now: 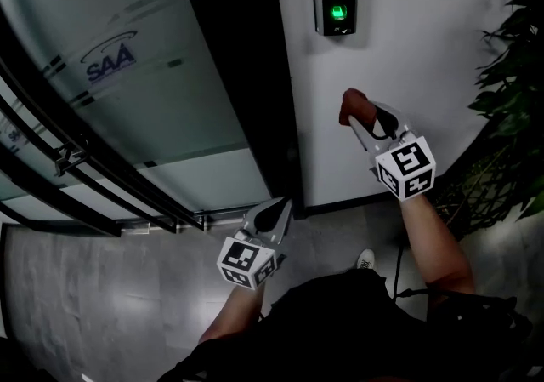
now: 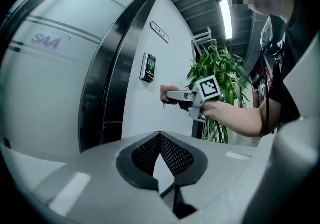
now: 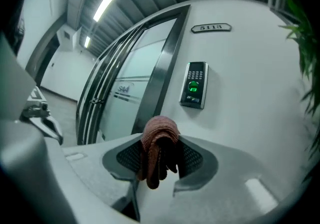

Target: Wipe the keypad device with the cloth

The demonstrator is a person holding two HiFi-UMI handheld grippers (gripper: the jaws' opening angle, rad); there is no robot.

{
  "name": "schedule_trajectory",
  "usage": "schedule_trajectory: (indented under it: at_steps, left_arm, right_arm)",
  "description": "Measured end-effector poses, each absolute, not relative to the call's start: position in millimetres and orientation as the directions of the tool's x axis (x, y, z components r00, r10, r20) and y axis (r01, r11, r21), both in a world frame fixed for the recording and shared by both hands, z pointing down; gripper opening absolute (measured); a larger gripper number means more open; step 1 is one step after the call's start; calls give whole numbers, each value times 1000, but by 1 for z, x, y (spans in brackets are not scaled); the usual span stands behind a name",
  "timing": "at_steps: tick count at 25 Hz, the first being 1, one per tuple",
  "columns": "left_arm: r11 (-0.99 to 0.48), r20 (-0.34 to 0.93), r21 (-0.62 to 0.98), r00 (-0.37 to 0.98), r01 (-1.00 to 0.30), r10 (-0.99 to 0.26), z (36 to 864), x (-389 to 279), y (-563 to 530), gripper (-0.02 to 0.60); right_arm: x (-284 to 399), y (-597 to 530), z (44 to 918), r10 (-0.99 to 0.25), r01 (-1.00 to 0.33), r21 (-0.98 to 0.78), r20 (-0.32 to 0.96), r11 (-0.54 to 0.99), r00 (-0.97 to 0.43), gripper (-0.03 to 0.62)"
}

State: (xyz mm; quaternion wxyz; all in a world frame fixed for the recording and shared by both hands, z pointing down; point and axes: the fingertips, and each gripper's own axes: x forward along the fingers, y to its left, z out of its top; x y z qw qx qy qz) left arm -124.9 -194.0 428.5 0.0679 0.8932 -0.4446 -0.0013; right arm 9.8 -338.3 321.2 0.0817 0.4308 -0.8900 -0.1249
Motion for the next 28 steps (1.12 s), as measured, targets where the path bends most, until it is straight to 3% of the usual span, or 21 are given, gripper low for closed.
schedule_trajectory:
  at_steps: [8, 28]
  left_arm:
    - [-649, 98, 131, 661, -749, -744, 443, -121, -190, 15]
    - [-602, 49, 126, 611, -789, -790, 424, 0, -112, 15]
  right_arm:
    - [24, -222, 413, -777, -774, 74, 117, 628, -619, 149]
    - [118, -102, 434, -696, -697, 52, 152, 715, -702, 149]
